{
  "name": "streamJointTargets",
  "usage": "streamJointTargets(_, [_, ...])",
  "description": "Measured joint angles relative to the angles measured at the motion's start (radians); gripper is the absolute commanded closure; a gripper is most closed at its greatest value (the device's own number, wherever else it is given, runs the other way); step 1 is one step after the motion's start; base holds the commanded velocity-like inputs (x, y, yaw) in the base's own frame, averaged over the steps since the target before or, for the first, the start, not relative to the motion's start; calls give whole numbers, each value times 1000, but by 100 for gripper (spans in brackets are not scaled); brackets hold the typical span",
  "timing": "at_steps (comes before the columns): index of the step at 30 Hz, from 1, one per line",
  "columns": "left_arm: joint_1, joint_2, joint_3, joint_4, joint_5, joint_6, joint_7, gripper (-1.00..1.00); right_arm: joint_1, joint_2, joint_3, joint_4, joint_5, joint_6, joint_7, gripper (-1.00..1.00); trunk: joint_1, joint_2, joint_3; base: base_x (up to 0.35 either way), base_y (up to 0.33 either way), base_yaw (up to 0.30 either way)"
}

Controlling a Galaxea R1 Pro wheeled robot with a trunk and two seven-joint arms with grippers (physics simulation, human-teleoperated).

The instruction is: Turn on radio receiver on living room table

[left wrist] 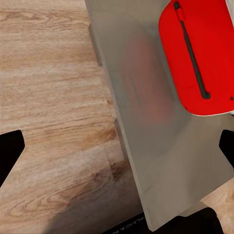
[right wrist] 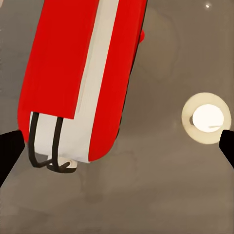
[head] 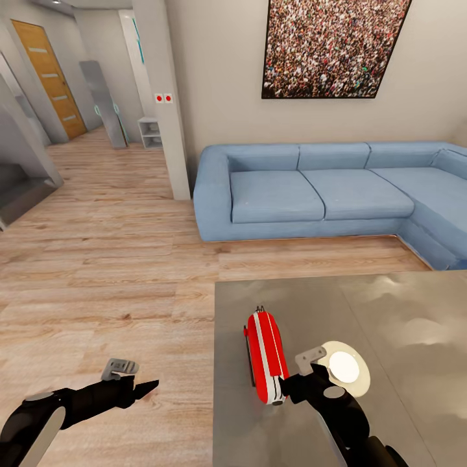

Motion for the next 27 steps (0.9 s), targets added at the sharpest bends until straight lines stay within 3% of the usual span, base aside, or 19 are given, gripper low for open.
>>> streamJointTargets(14, [-2,-4,-1,-4,0,-3,0,-100,32,3,5,5,-3,0,12,-100,0,0,0,0,0,0])
streamJointTargets(24, [-7,-57,-2,-3,-41,-1,-8,-100,34,-14,2,7,1,4,13,-100,0,0,0,0,0,0])
streamJointTargets(27, [-7,-60,-2,-4,-51,0,-11,-100,34,-15,1,5,1,4,12,-100,0,0,-1,0,0,0])
